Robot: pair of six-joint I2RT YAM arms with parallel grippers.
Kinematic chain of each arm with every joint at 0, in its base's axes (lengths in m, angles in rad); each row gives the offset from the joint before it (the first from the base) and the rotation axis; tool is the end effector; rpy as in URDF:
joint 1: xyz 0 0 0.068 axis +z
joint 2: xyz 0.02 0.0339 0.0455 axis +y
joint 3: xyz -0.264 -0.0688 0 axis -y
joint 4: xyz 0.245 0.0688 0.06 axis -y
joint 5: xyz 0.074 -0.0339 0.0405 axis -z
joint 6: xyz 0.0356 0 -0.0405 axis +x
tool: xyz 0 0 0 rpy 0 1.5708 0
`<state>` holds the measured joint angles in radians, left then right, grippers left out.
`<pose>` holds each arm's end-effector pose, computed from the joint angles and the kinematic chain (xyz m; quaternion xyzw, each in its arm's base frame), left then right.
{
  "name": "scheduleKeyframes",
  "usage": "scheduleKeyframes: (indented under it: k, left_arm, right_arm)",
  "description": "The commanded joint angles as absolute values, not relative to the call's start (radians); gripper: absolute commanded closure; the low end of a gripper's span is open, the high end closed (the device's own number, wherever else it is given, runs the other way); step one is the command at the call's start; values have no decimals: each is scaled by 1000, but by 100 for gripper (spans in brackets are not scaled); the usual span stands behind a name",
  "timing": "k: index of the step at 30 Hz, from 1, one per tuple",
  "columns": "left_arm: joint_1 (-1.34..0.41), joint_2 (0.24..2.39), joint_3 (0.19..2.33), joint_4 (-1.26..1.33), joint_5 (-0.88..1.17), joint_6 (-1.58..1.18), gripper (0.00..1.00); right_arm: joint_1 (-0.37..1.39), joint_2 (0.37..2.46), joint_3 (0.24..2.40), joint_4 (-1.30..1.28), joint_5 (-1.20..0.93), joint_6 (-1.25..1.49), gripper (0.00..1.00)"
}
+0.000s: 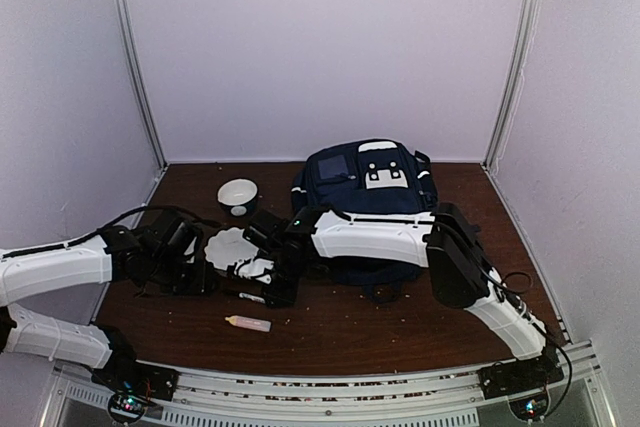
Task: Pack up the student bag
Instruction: Move the pen to the center of the board, then pick up the pen from the center of the board.
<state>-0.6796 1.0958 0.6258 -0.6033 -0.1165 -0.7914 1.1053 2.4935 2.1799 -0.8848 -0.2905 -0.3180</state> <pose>0.1559 -0.1206 0.1947 -0.0684 0.9653 -0.1231 0.2201 0.2249 0.4705 0.1537 -0.6553 0.7189 0.2016 0.1146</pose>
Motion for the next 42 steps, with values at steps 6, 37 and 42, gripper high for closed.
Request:
scheduleKeyframes:
  k: [6,37,42]
  left_arm:
    - [-661,1099,651,-563,-146,-759,44]
    - [-656,1302,833,-532,-145,-643,44]
    - [-656,1304,837,-534,-139,-643,44]
  right_arm:
    - [1109,2410,1997,-1032,-233,-438,91]
    - [984,1920,1316,-940,-216,-544,73]
    - [1003,1958,1334,-910,-220,-529,72]
